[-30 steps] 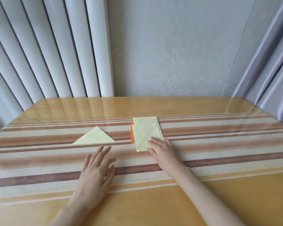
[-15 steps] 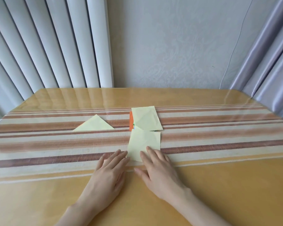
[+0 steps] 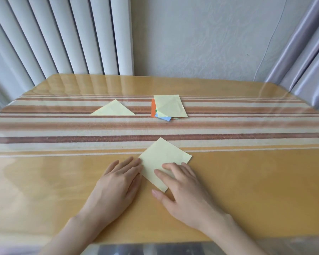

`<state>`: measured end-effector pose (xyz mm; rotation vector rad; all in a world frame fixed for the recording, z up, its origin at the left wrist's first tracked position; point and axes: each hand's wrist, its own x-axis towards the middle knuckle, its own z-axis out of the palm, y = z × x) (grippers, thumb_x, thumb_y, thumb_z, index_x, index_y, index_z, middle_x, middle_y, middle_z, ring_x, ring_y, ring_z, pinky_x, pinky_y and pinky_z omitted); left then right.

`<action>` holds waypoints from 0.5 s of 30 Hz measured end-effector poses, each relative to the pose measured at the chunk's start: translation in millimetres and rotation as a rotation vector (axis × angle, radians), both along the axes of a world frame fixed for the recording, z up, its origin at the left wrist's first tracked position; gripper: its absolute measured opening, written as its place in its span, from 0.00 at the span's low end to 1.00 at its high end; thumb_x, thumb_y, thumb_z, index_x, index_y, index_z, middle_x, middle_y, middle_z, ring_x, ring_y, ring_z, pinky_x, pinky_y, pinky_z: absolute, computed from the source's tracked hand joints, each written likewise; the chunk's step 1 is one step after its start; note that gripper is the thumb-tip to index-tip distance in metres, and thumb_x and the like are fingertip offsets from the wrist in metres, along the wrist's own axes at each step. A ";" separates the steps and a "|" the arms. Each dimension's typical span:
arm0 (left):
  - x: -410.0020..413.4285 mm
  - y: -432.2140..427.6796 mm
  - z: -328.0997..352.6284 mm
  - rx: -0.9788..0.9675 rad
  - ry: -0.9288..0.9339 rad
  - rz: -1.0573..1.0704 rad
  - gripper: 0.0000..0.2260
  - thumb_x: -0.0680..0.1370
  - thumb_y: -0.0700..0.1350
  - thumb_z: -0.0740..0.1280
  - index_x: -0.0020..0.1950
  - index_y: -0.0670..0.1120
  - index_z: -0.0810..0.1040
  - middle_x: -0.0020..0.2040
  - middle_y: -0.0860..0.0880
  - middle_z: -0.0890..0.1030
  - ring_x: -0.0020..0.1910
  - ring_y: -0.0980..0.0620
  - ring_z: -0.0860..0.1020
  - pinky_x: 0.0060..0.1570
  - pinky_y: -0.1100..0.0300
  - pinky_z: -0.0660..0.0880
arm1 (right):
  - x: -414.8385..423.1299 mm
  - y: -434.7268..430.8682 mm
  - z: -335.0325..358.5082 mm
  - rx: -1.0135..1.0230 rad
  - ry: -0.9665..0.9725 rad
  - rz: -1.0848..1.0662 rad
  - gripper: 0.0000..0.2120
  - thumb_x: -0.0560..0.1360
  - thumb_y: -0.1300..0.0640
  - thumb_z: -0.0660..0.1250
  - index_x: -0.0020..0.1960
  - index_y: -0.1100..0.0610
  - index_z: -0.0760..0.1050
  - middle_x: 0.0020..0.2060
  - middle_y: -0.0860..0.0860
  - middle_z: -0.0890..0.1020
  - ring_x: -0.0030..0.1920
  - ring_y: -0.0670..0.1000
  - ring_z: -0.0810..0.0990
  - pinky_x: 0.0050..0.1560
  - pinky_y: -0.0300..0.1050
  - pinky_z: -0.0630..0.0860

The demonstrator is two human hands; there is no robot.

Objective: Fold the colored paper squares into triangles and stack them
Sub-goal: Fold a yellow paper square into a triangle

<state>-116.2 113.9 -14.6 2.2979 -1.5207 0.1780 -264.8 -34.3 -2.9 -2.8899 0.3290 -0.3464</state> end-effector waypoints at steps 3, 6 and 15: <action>-7.7 -1.0 -0.7 -0.002 0.028 0.054 0.23 0.80 0.54 0.51 0.63 0.45 0.78 0.65 0.51 0.78 0.66 0.49 0.74 0.64 0.51 0.68 | -3.9 -0.9 2.2 0.109 -0.001 0.068 0.27 0.77 0.38 0.52 0.66 0.52 0.74 0.64 0.48 0.74 0.64 0.50 0.69 0.67 0.38 0.58; -10.1 -2.0 -1.3 0.010 0.017 0.042 0.24 0.79 0.59 0.53 0.62 0.46 0.78 0.65 0.48 0.77 0.68 0.46 0.72 0.66 0.51 0.67 | -4.9 -19.0 8.3 0.202 0.075 0.133 0.31 0.75 0.34 0.49 0.71 0.48 0.69 0.72 0.42 0.65 0.71 0.44 0.60 0.71 0.32 0.45; -17.0 -0.8 6.4 0.056 0.088 0.015 0.38 0.77 0.71 0.44 0.72 0.46 0.70 0.76 0.49 0.61 0.76 0.53 0.57 0.73 0.55 0.50 | -14.7 -39.4 15.8 0.028 0.249 -0.002 0.40 0.71 0.27 0.35 0.77 0.43 0.55 0.76 0.44 0.55 0.75 0.44 0.47 0.73 0.40 0.37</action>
